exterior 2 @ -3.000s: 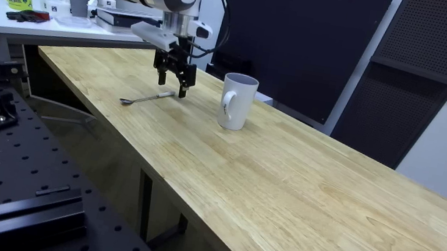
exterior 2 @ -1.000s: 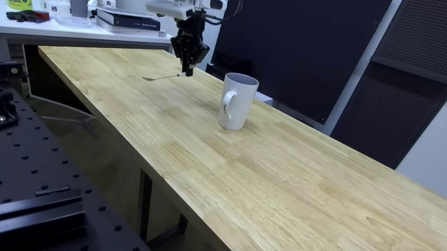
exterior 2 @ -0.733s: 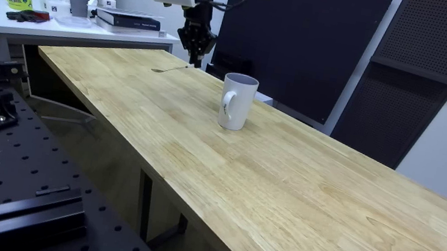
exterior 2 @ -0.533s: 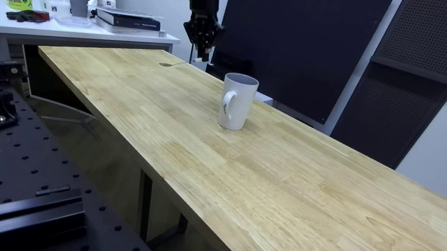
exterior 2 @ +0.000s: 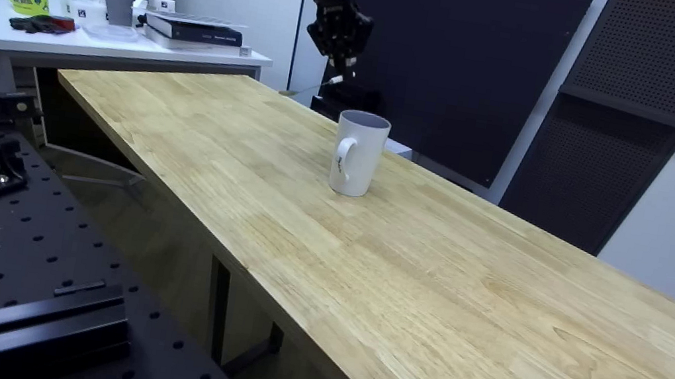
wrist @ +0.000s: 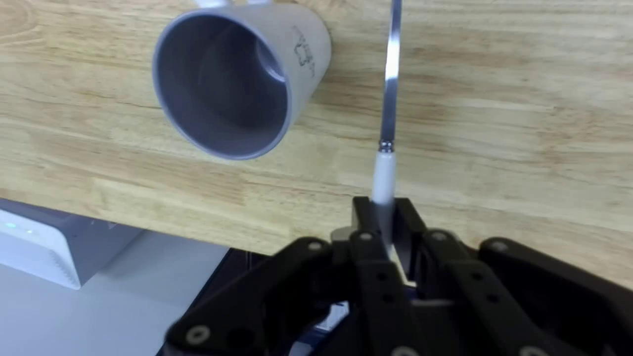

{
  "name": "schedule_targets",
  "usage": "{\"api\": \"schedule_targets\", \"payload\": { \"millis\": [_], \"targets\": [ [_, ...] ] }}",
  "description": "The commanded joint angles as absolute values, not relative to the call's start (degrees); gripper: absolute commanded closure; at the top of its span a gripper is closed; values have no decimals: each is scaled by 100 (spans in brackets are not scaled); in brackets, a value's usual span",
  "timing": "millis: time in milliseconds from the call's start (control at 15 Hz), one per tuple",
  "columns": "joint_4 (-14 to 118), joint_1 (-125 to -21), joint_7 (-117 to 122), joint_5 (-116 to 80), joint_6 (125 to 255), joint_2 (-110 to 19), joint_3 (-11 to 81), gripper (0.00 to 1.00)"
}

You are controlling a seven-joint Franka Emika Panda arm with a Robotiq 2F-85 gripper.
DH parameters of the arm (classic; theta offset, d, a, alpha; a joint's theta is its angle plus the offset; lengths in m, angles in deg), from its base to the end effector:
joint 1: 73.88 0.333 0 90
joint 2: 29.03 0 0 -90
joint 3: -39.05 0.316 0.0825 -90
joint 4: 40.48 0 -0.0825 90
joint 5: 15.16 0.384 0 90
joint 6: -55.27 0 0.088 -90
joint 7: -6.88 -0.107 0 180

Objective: Pick the spoon on the table and put it in the mug

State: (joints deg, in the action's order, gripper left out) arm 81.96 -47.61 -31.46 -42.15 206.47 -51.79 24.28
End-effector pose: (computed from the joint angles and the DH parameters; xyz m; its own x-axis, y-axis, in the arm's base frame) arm 0.5685 0.1288 0.2317 0.9722 -0.0068 0.2339 -0.0696 -0.9628 0.2613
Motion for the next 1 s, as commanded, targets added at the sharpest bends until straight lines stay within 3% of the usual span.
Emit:
{"api": "schedule_targets", "payload": {
  "millis": [0, 533, 600, 933],
  "targets": [
    [8307, -4657, -4276, -5219, 20702, -4940, 2186, 96],
    [8295, -5078, -6157, -7092, 20557, -4533, 2449, 96],
    [8329, -4716, -6308, -7198, 20620, -4514, 2045, 96],
    [8357, -4521, -7641, -8753, 20528, -4395, 1708, 96]
  ]
}}
